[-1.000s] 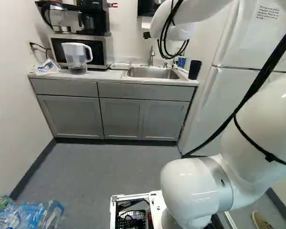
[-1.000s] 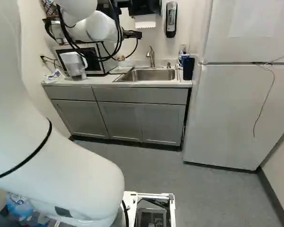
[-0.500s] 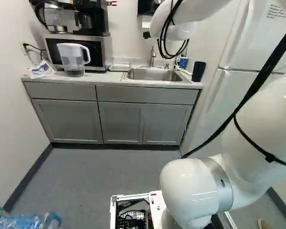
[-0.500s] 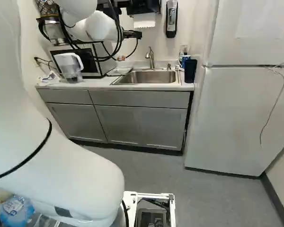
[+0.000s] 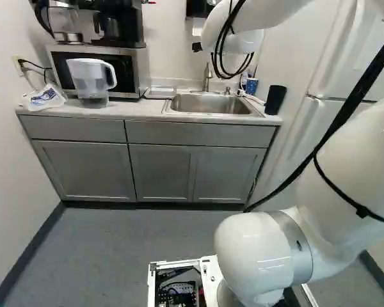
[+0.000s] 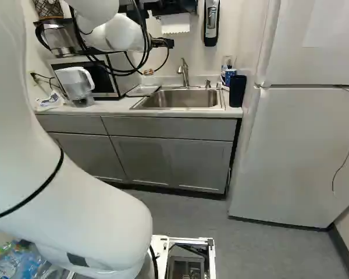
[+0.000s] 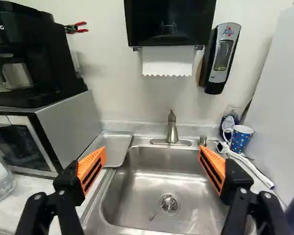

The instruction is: Rinse the cup and place it in the tray

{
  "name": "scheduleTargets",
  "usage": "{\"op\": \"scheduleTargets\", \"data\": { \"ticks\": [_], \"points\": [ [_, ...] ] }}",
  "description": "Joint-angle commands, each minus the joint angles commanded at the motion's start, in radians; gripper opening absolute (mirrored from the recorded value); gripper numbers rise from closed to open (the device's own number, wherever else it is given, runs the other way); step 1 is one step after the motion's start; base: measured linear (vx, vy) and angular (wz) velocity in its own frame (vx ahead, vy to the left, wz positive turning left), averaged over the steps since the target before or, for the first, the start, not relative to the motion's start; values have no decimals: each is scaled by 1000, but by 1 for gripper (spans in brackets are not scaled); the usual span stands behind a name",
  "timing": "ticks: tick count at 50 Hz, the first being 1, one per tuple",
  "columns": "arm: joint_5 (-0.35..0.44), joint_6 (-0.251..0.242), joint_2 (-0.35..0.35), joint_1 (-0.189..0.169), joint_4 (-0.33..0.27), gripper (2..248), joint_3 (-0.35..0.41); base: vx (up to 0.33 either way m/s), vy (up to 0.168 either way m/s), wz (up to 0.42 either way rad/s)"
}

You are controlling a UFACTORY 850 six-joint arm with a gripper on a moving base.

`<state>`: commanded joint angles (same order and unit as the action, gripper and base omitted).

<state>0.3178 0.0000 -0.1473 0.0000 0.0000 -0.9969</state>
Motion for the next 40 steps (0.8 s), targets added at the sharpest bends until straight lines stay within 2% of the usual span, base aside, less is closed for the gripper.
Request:
{"op": "scheduleTargets", "data": {
  "ticks": [24, 40],
  "points": [
    [0, 0, 0, 0, 0, 247, 0, 121, 4, -12],
    [0, 0, 0, 0, 0, 247, 0, 112, 4, -166]
  ]
}}
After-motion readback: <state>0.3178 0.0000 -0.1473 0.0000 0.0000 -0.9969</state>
